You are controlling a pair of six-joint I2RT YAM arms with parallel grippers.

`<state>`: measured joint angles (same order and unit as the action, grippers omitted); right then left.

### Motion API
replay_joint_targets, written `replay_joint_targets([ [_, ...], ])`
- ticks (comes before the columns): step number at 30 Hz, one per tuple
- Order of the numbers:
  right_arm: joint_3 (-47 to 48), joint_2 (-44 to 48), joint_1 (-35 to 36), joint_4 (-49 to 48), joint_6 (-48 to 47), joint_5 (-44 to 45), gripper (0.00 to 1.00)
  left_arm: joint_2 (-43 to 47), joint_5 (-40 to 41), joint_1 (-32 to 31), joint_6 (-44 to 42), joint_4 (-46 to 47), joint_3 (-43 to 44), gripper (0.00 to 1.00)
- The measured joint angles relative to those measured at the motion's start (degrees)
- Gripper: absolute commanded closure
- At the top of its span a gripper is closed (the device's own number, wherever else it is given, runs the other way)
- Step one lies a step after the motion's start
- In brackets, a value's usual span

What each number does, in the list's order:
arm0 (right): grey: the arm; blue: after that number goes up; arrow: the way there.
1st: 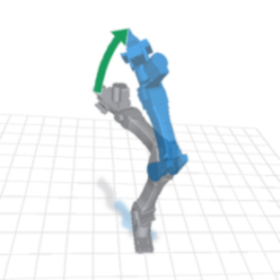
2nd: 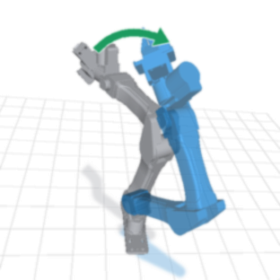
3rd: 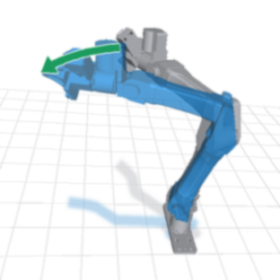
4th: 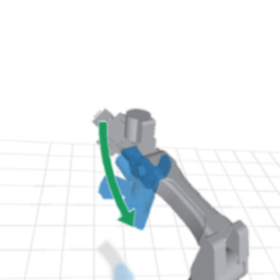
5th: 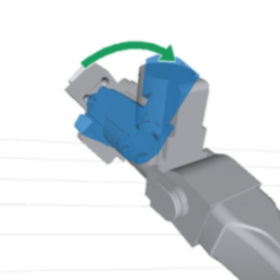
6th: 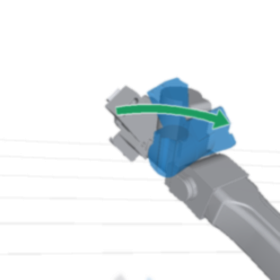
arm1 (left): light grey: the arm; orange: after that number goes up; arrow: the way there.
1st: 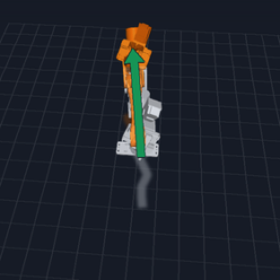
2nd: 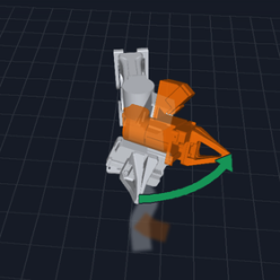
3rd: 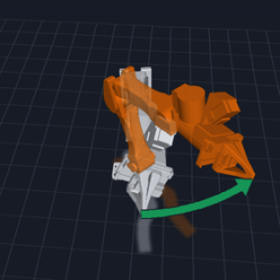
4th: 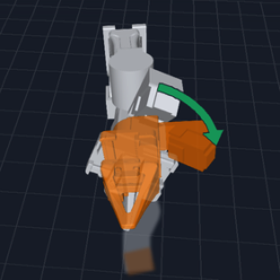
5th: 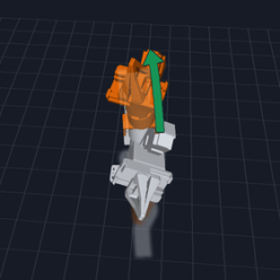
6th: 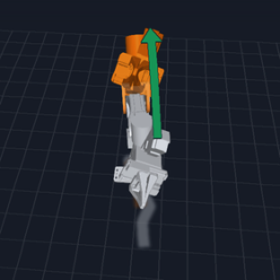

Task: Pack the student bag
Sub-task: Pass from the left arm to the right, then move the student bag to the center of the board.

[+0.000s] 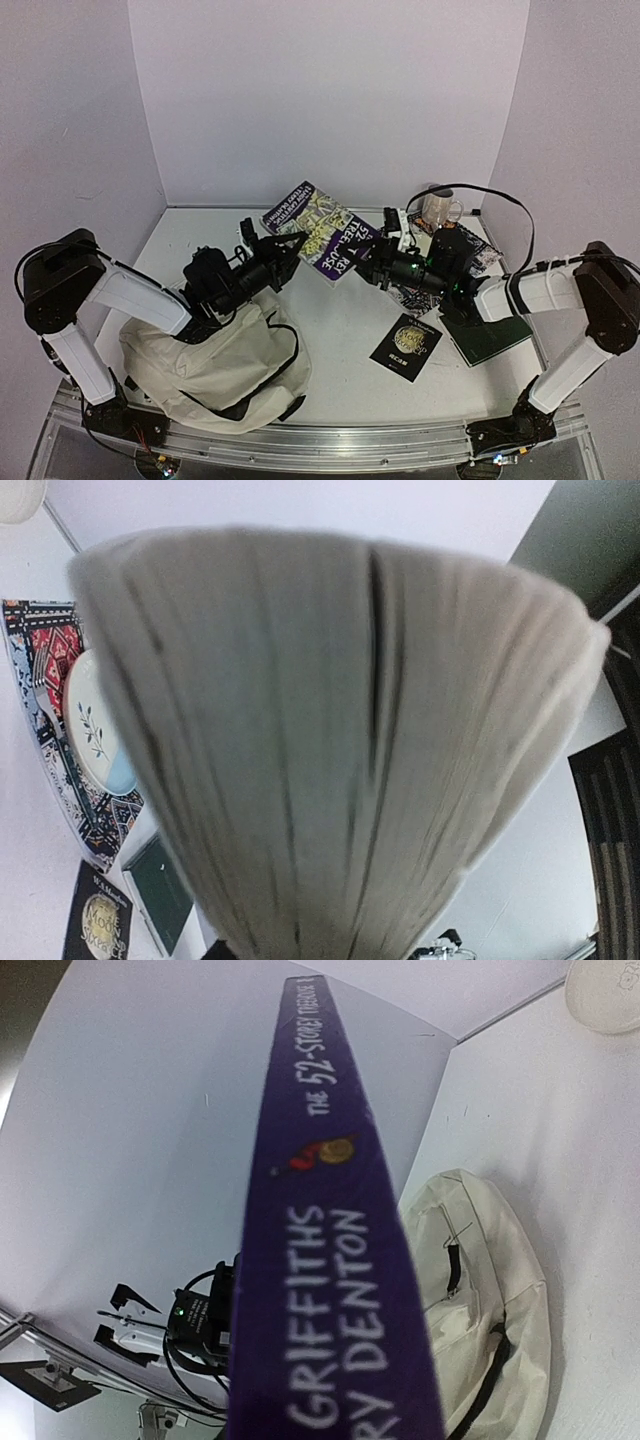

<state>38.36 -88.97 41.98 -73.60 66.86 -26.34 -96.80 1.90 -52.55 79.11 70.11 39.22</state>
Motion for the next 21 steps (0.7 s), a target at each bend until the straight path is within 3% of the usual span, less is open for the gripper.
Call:
replay_joint_targets([
  [6, -2.0, 0.0, 0.1, 1.8, -0.4, 0.1, 1.0, 2.4, 0.8, 0.2, -3.8, 0.9, -7.0, 0.46],
  [11, -3.3, 0.0, -0.5, 2.9, -0.7, 0.4, 1.0, 4.8, 0.7, 0.6, -7.3, -0.9, -10.1, 0.37],
  [14, -4.0, 0.0, -1.2, 3.3, -0.7, 0.6, 1.0, 9.7, 0.7, 0.6, -11.3, -8.1, -10.2, 0.34],
  [21, -6.1, 0.1, -2.2, 3.4, -0.8, 1.4, 1.0, 21.2, 1.3, 0.6, -21.3, -36.4, -5.4, 0.31],
])
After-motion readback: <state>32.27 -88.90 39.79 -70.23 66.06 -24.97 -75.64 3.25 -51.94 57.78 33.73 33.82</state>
